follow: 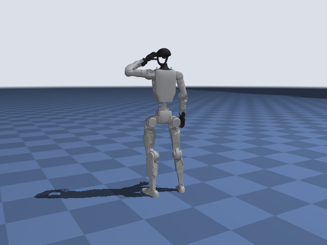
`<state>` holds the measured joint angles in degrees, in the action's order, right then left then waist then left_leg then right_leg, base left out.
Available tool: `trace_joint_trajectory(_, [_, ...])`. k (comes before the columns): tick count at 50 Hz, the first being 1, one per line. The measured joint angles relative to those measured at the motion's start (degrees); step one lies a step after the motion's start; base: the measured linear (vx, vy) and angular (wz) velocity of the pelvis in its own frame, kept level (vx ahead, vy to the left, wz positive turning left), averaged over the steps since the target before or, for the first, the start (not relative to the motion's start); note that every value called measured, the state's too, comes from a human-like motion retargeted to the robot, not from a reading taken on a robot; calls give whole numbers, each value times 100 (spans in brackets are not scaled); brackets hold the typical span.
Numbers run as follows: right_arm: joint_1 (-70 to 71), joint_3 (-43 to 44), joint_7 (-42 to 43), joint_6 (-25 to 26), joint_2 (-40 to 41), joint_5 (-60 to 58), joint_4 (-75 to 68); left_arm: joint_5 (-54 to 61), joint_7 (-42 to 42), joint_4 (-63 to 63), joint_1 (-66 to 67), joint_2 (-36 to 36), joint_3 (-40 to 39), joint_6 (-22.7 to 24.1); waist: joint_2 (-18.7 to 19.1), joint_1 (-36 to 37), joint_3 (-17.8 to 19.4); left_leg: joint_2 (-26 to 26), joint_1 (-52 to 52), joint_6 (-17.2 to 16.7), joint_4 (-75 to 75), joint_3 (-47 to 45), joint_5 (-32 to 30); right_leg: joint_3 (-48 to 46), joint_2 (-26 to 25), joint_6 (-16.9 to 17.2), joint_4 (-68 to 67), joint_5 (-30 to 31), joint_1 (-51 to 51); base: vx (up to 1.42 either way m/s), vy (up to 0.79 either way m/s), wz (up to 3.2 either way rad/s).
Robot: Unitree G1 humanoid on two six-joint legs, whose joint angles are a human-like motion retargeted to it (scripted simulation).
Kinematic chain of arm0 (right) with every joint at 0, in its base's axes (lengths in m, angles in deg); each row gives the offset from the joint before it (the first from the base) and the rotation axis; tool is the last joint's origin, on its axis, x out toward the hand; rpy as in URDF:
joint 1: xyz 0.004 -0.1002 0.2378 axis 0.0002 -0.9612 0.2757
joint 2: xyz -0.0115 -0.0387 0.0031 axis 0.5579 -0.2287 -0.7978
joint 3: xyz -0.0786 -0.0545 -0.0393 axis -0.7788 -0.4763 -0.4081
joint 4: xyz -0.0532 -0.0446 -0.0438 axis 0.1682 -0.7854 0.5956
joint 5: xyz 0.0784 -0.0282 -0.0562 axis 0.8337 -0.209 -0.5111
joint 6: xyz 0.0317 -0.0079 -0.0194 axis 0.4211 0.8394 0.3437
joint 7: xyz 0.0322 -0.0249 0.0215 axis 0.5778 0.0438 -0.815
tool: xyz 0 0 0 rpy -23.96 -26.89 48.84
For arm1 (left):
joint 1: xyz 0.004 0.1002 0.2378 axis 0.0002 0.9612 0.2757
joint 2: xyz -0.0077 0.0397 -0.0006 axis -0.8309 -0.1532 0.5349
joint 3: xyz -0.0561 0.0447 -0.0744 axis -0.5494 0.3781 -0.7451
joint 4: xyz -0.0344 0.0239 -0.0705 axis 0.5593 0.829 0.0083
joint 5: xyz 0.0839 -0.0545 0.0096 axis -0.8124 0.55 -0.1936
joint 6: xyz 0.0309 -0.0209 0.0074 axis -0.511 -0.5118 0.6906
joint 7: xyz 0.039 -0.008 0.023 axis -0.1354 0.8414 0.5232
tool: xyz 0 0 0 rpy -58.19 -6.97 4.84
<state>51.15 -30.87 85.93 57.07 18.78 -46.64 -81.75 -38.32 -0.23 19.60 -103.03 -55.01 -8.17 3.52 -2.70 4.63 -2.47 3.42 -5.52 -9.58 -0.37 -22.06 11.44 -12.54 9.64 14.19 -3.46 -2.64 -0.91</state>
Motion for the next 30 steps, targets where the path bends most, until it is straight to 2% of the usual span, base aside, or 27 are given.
trace_joint_trajectory(8, [-23, 41, -72, 8, -54, -10, 47, -367, 90, -127, -45, -63, -108, -141, -39, -5, 26, -1, 80, -5, 23, 42, -59, -32, -3, -18, 10, 39, 64, 0, 0, 0])
trace_joint_trajectory(30, [-54, -90, -134, 35, 8, -101, 49, -475, 201, -94, -226, -55, -105, -177, -28, 29, 109, -14, 116, 1, 35, 63, -111, -42, 6, -21, 17, 88, 94, 0, 0, 0])
